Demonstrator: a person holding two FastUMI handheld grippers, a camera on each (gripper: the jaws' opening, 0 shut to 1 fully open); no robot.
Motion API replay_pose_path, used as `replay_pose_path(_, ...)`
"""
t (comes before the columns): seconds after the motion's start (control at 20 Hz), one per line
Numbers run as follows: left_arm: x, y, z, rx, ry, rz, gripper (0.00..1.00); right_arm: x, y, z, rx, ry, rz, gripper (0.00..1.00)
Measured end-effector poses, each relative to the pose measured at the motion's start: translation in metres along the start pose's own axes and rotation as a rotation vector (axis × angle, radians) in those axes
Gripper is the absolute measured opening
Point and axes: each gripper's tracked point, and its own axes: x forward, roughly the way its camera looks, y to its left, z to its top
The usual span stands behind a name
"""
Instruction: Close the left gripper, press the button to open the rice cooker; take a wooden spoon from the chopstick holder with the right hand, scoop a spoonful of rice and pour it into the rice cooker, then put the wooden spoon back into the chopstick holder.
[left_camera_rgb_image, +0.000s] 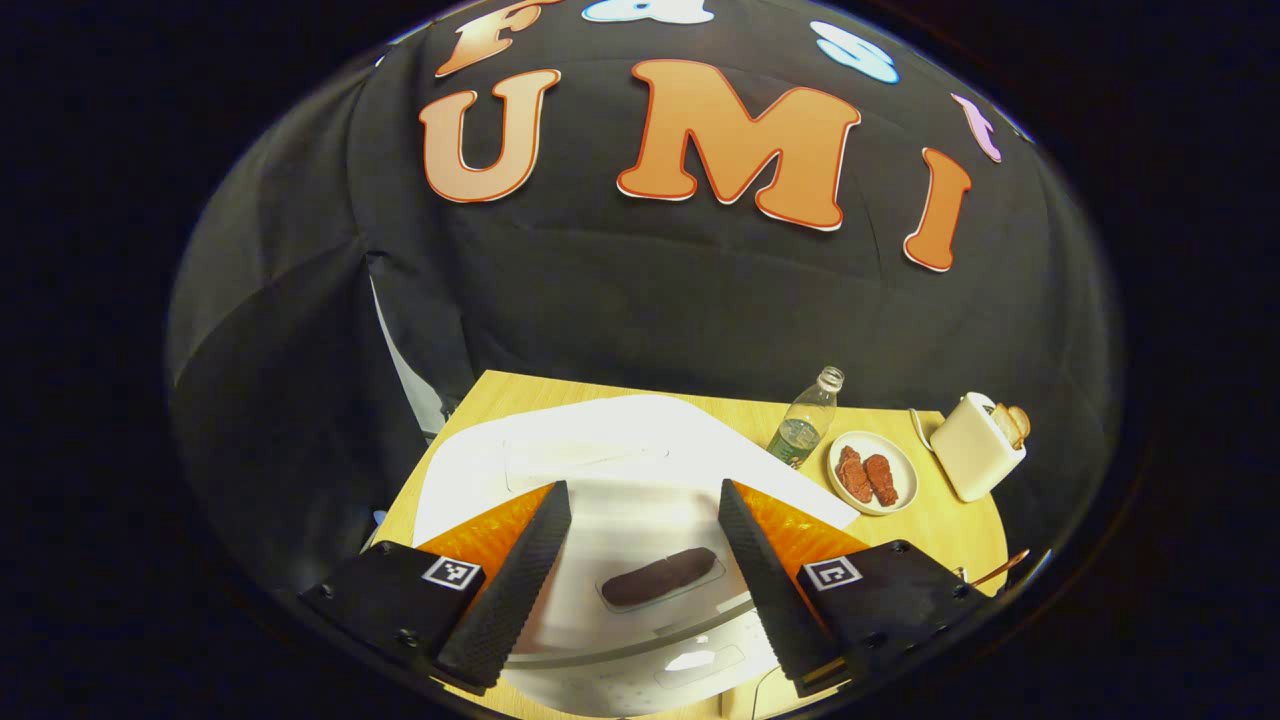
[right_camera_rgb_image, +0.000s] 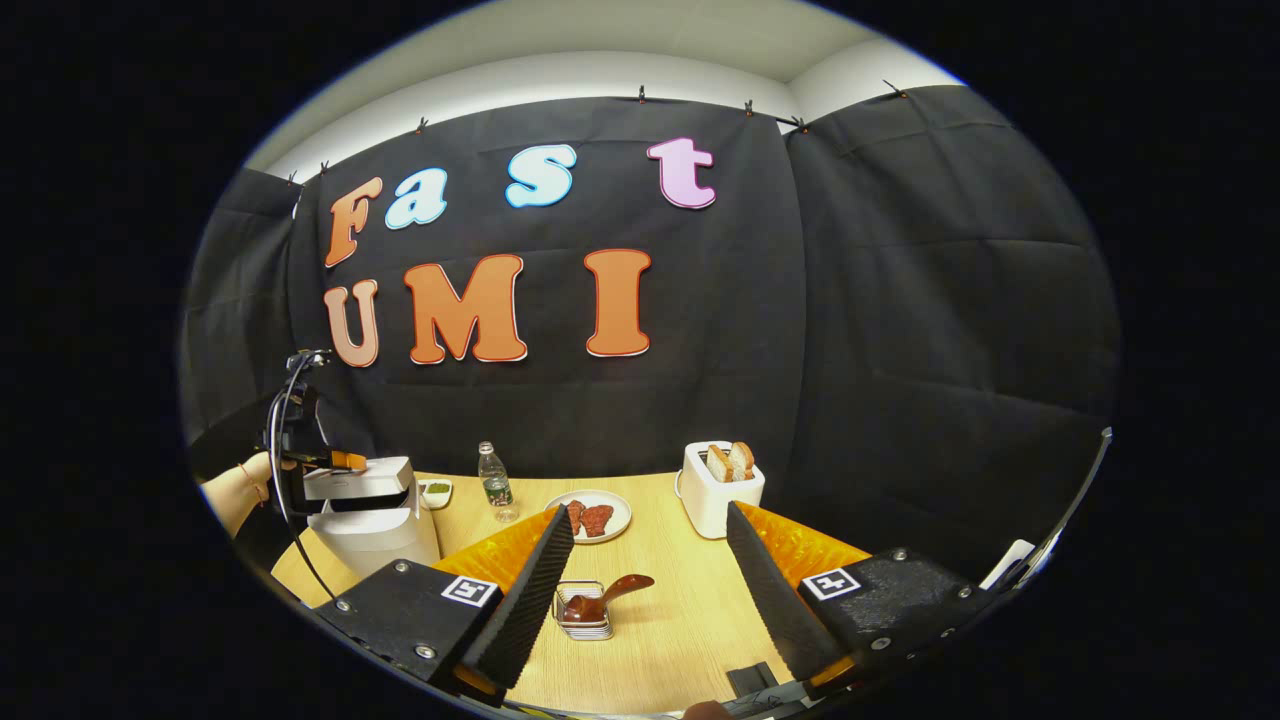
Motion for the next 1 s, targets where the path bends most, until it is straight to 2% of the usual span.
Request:
replay_pose_path(0.3, 0.01, 0.003, -0.033, 0.046, 0.014, 0.052, 1.0, 0.009, 0.005, -0.016, -0.016, 0.038, 0.029, 0.95)
replay_pose_path(0.5, 0.011, 0.004, -0.034, 0.016, -0.025, 0.084, 1.0, 0.015, 0.005, -0.019, -0.011, 0.048, 0.039, 0.95)
replay_pose_path(0.6, 0.014, 0.003, -0.046, 0.021, -0.006, 0.105, 0.99, 0.02, 0.006, -0.023, 0.0, 0.056, 0.044, 0.95)
replay_pose_path(0.8, 0.014, 0.001, -0.048, 0.022, -0.125, 0.137, 1.0, 0.026, 0.007, -0.033, 0.001, 0.079, 0.052, 0.95)
replay_pose_path(0.9, 0.014, -0.001, -0.049, 0.059, -0.098, 0.148, 1.0, 0.028, 0.004, -0.038, -0.015, 0.09, 0.048, 0.95)
replay_pose_path(0.95, 0.014, -0.003, -0.051, 0.05, -0.067, 0.139, 1.0, 0.03, 0.002, -0.038, -0.02, 0.093, 0.047, 1.0)
replay_pose_path(1.0, 0.015, -0.004, -0.049, 0.035, -0.058, 0.126, 1.0, 0.031, 0.003, -0.037, -0.016, 0.092, 0.049, 0.95)
